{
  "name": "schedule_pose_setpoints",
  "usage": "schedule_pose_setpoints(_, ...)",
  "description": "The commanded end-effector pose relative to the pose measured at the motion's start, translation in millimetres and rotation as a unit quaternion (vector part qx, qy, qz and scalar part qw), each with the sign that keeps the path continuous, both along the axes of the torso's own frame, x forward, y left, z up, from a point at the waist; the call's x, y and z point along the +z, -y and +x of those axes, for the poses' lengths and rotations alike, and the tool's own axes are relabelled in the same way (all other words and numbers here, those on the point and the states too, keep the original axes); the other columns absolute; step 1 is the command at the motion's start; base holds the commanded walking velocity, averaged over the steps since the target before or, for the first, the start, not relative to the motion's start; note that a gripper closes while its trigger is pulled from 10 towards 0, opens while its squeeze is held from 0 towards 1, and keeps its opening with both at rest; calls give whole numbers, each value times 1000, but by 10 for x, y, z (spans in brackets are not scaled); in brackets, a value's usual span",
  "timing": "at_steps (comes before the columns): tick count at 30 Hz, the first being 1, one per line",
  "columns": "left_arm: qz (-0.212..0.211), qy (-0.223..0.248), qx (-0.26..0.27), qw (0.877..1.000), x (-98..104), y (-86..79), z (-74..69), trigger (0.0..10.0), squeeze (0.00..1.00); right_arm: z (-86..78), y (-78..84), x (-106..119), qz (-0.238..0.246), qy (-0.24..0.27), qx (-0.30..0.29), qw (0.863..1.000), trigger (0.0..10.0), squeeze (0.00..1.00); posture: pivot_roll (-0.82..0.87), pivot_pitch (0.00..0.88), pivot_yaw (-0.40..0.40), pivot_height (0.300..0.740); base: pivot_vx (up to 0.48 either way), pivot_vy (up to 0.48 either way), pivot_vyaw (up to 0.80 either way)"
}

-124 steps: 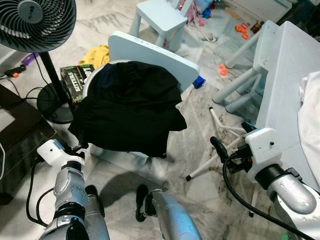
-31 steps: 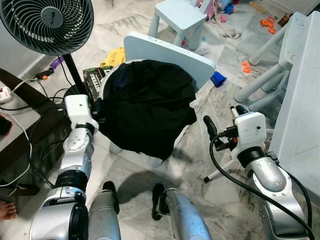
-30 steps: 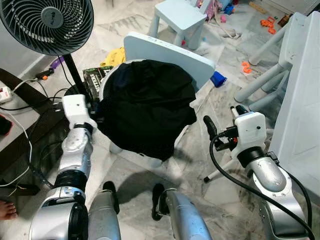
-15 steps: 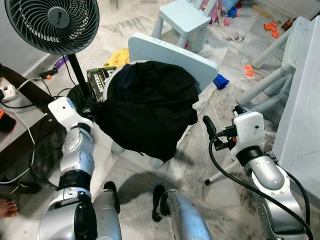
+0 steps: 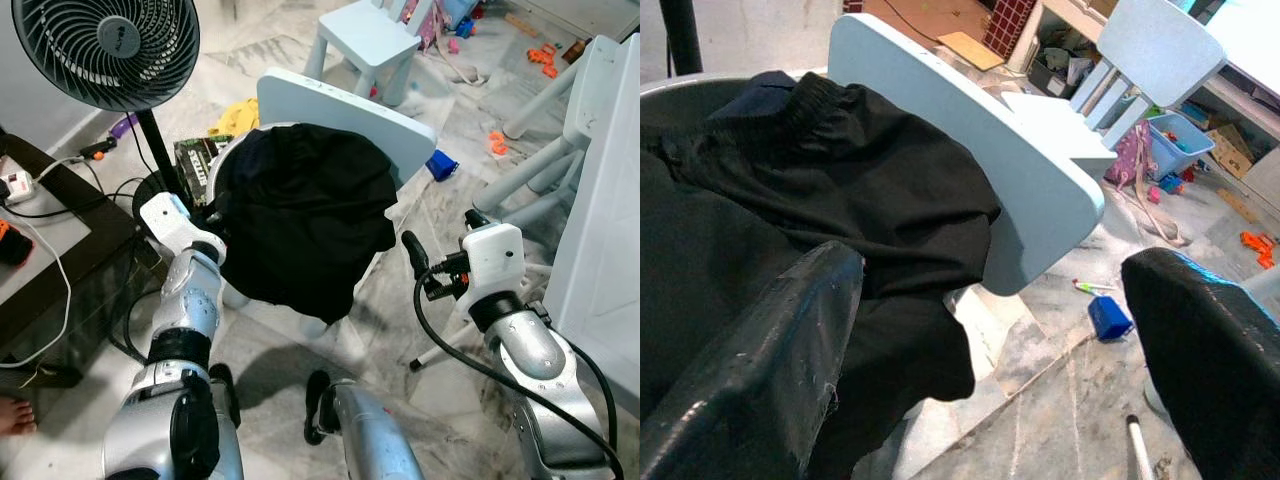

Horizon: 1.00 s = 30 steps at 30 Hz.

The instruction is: Hang hanger

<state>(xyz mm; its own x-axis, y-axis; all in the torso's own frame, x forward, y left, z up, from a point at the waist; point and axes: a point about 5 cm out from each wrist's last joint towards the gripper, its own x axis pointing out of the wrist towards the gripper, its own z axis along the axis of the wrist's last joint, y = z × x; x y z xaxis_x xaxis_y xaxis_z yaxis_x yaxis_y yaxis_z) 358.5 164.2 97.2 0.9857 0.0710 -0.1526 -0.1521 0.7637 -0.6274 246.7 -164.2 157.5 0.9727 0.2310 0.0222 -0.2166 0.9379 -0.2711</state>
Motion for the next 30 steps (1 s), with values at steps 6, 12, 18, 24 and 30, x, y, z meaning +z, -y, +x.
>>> schedule_pose_setpoints(6, -53, -27, 18, 998, -114, 60, -34, 10000, 0, -33, 47, -21, -8, -6, -4, 1000, 10000, 0, -103, 239, -140, 740, 0, 0, 0)
schedule_pose_setpoints(12, -78, -26, 31, 996, -121, 18, -17, 10000, 0, -32, 33, -27, -7, -7, -2, 1000, 10000, 0, -103, 241, -142, 740, 0, 0, 0)
schedule_pose_setpoints(18, -101, -29, 43, 993, -122, -62, 15, 10000, 0, -60, 70, -7, -13, -7, -4, 1000, 10000, 0, -129, 244, -148, 740, 0, 0, 0)
schedule_pose_setpoints(24, -130, -44, 58, 989, -181, -62, 5, 3569, 0, -79, 119, 13, -20, -8, -6, 1000, 10000, 0, -152, 247, -156, 740, 0, 0, 0)
schedule_pose_setpoints(30, -135, -49, 42, 989, -210, 52, 4, 8980, 0, -62, 112, 25, -23, -8, -5, 1000, 10000, 0, -152, 250, -159, 740, 0, 0, 0)
